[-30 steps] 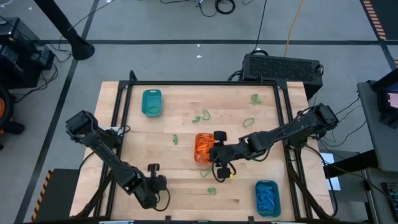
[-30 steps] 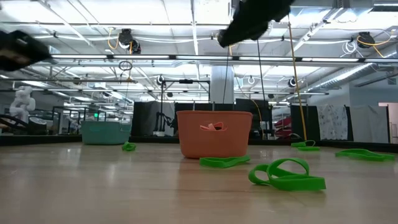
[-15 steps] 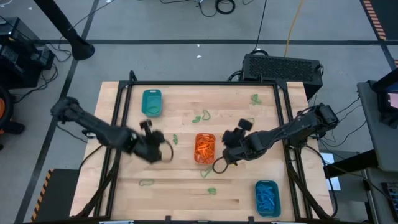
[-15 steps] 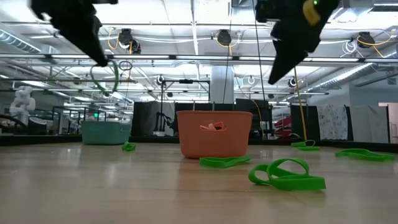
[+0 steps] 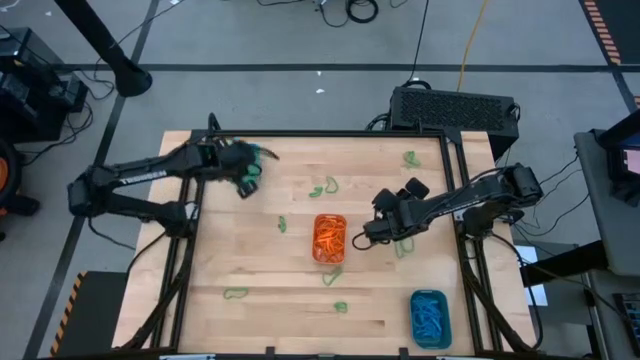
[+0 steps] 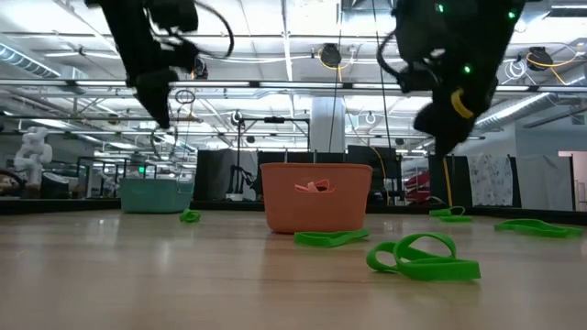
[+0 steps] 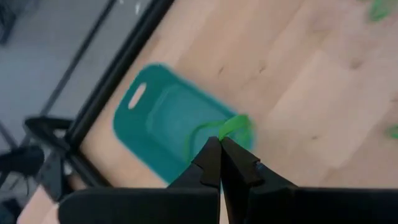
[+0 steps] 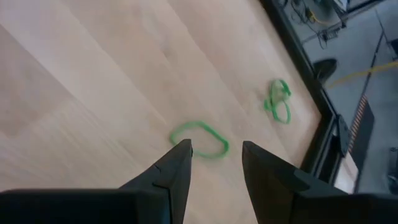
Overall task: Sort rubber bands into baskets
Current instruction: Put the green rubber band into the green bin
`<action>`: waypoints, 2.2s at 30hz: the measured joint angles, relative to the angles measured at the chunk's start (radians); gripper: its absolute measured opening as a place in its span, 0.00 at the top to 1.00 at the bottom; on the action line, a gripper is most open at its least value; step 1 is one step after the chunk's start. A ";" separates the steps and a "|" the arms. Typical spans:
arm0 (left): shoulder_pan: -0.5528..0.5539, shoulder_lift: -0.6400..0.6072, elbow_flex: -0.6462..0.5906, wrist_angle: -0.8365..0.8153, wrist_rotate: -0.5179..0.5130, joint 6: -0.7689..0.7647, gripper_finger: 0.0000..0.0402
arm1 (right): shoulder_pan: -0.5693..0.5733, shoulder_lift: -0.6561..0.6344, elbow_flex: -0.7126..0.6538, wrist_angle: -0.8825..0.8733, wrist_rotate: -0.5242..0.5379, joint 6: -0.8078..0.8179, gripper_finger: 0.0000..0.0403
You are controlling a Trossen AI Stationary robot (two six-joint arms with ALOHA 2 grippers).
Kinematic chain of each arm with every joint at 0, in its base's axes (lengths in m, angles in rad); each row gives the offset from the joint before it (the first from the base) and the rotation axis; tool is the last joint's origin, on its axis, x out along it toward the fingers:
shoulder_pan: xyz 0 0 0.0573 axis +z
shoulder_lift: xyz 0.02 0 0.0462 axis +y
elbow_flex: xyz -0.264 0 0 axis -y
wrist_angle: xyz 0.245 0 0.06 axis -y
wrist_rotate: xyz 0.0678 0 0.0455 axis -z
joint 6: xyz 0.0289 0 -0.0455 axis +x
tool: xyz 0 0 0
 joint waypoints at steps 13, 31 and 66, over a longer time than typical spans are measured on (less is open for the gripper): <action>0.325 0.128 -0.004 0.115 0.177 0.092 1.00 | -0.001 -0.137 -0.114 0.047 -0.255 0.090 0.67; 0.299 0.209 -0.004 0.089 0.170 0.091 0.67 | 0.113 -0.124 -0.225 0.240 -0.498 0.144 0.67; -0.348 0.116 -0.022 0.632 0.472 -0.092 0.63 | 0.141 -0.304 -0.287 0.522 -0.430 -0.048 0.99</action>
